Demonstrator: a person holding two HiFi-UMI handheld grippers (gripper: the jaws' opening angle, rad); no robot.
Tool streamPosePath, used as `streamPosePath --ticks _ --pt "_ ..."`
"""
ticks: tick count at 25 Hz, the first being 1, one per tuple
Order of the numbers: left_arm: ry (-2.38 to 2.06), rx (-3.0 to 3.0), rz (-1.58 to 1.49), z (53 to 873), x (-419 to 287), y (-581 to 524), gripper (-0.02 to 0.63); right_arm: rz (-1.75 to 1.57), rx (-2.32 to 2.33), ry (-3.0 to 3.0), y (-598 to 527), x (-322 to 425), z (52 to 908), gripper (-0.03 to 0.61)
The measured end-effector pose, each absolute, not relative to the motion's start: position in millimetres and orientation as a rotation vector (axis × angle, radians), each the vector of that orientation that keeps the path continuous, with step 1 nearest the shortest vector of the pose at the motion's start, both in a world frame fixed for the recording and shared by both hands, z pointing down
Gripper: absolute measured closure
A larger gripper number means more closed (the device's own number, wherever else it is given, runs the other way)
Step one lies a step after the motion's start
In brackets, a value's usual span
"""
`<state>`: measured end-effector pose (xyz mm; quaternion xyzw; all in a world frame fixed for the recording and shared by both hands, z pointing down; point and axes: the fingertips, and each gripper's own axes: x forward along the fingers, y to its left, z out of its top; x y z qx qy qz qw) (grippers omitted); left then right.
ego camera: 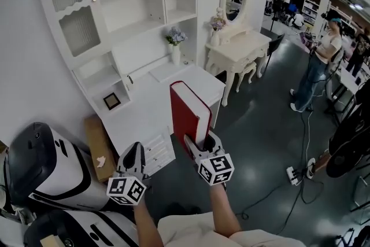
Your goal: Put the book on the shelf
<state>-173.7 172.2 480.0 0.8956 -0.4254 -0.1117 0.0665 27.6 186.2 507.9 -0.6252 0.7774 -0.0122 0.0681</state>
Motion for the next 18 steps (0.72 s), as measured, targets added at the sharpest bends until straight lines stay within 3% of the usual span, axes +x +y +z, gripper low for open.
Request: streamPosePath --ticks 13,18 --pt "-1.601 2.661 0.074 517.3 -150.3 100.5 0.597 -0.067 -1.887 2.347 137.5 60.8 521.0 0.324" --pt "-1.580 2.671 0.036 523.0 -126.2 47.9 0.597 -0.060 -1.912 2.352 88.2 79.9 523.7 0.324"
